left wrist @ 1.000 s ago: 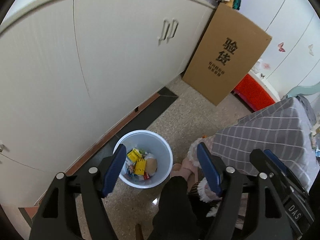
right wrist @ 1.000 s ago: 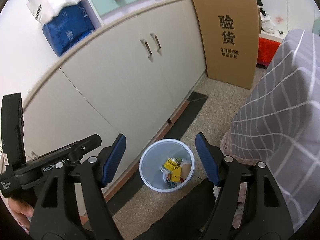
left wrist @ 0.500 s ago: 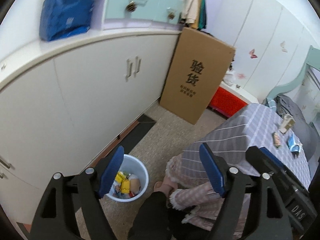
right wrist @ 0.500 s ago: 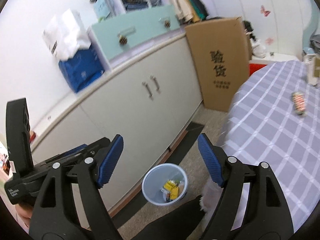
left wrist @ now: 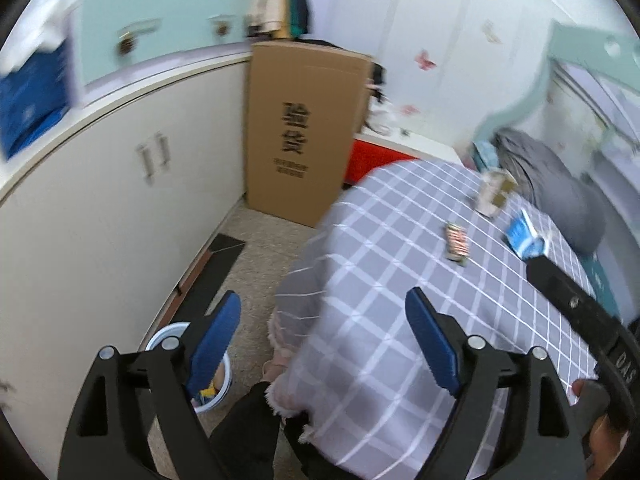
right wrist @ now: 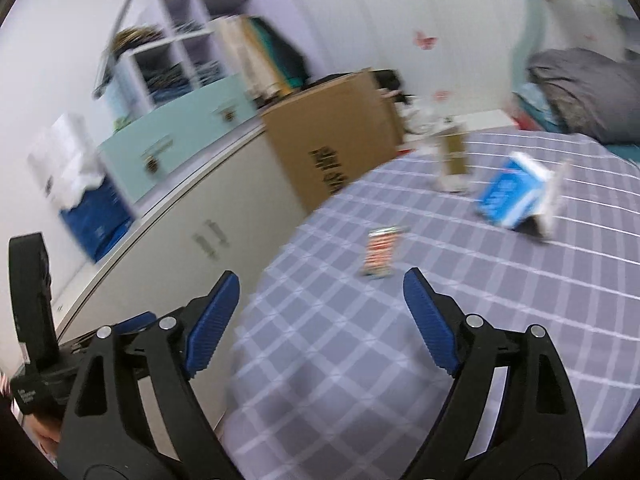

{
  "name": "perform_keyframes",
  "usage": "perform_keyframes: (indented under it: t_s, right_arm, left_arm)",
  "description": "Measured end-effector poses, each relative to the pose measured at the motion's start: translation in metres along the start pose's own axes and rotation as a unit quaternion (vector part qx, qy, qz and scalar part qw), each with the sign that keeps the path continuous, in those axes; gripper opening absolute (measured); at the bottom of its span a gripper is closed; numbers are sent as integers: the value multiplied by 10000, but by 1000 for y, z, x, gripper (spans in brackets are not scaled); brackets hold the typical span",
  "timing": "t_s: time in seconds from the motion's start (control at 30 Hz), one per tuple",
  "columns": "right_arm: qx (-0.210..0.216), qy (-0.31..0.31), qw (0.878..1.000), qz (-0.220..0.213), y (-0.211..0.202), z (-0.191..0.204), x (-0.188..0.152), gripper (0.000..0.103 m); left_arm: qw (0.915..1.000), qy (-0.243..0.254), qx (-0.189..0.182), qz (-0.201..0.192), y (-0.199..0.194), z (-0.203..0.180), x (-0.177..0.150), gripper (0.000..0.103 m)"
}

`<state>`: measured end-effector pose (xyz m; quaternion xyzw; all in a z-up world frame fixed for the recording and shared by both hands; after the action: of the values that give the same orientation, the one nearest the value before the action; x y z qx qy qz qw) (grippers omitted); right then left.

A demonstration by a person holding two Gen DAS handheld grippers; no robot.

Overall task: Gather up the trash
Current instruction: 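Move both tools back to the table toward the red-and-white snack and blue box, then grasp the red-and-white snack with the left tool while the right tool grasps the blue-white box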

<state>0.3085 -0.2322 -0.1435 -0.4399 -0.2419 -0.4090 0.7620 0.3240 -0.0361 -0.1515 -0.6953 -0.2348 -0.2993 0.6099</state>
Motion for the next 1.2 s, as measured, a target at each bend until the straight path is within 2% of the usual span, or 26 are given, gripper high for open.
perform_keyframes:
  t_s: [0.2, 0.33, 0.67, 0.73, 0.77, 0.8, 0.87, 0.93, 0.97, 1.03, 1.07, 1.13, 1.17, 1.2]
  right_arm:
    - [-417, 514, 9977, -124, -5, -67, 21, 84]
    - [-721, 745, 9945, -164, -3, -103, 34, 86]
    - [-1174, 1073, 9873, 44, 25, -154, 55, 87]
    - [-1284, 1065, 9858, 172, 34, -160, 56, 87]
    - [-1291, 1079, 9855, 222, 37, -162, 56, 87]
    - [-1316, 1089, 9849, 294, 42, -164, 57, 87]
    - [-1440, 1081, 9830, 353, 49, -169, 58, 87]
    - [-1463, 1125, 9819, 438, 57, -173, 58, 87]
    - [-1457, 1151, 9814, 482, 60, -173, 58, 87]
    - [-1468, 1122, 9814, 518, 65, -174, 58, 86]
    - [-1479, 1084, 9816, 535, 66, -173, 58, 83]
    - [-1582, 935, 9813, 575, 67, -172, 56, 69]
    - [-1666, 865, 9805, 588, 67, -173, 55, 56]
    - [-1749, 814, 9795, 587, 66, -174, 54, 50]
  left_arm:
    - [9984, 436, -268, 252, 38, -66, 9, 82]
    - [9964, 698, -338, 333, 61, -96, 14, 82]
    - [9923, 1032, -117, 676, 124, -124, 30, 81]
    - [9913, 1074, -147, 741, 131, -126, 31, 70]
    - [9908, 1106, -153, 770, 134, -127, 31, 68]
    - [9902, 1134, -147, 803, 137, -128, 31, 61]
    - [9888, 1244, -79, 817, 143, -131, 32, 55]
    - [9889, 1239, -130, 812, 143, -132, 34, 37]
    - [9891, 1214, -136, 827, 143, -131, 34, 23]
    - [9899, 1092, -281, 864, 142, -131, 35, 17]
    - [9901, 1055, -337, 865, 141, -131, 34, 17]
    - [9908, 1021, -352, 813, 139, -128, 35, 16]
    - [9913, 999, -377, 774, 138, -127, 34, 15]
    - [9918, 963, -411, 730, 135, -126, 34, 15]
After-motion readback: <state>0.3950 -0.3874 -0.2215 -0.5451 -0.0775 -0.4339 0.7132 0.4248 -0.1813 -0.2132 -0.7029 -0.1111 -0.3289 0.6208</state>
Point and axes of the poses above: each gripper's, at about its wrist camera, not at the fingertips, and y roughly the way its jaws point, z to its left, x to its top, the point moved 10 cm from there along y, roughly the way its jaws point, and after that the axes turned 4 degrees about y, right-handed, at the moved point
